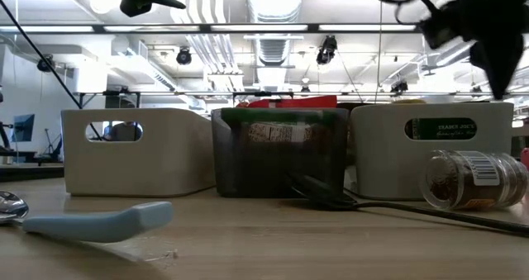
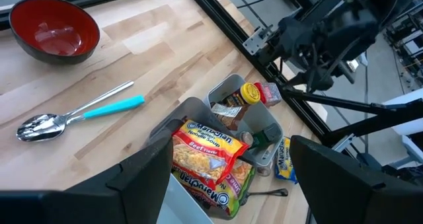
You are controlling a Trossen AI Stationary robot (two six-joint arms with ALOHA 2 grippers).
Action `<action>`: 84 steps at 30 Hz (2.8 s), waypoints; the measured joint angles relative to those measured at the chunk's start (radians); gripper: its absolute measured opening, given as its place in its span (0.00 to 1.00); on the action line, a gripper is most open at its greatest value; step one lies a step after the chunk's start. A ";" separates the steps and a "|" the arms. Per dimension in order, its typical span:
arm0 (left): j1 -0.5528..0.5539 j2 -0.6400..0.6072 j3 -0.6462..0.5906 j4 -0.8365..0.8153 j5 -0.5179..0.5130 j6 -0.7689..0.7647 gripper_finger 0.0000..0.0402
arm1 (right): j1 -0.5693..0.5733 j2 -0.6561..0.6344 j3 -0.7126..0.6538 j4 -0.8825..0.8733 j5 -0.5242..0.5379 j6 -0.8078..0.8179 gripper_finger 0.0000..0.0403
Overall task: Pick & Place Food Item
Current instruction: Put the red seasoning can into the right gray bin
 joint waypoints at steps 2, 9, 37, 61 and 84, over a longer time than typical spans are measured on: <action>0.000 0.000 0.000 0.000 0.000 0.000 0.76 | 0.026 0.000 -0.024 -0.006 -0.021 0.023 0.99; 0.000 0.000 0.000 0.000 0.000 0.001 0.76 | 0.146 0.000 -0.090 0.003 -0.029 0.170 0.99; 0.001 0.000 0.000 0.000 0.000 -0.049 0.76 | 0.391 0.009 -0.379 0.322 0.130 0.289 0.99; 0.001 0.001 0.000 0.001 0.000 -0.048 0.76 | 0.391 0.008 -0.391 0.366 0.059 0.327 0.81; 0.002 0.095 0.000 0.145 0.081 -0.161 0.76 | 0.391 0.009 -0.049 0.284 0.188 0.281 0.81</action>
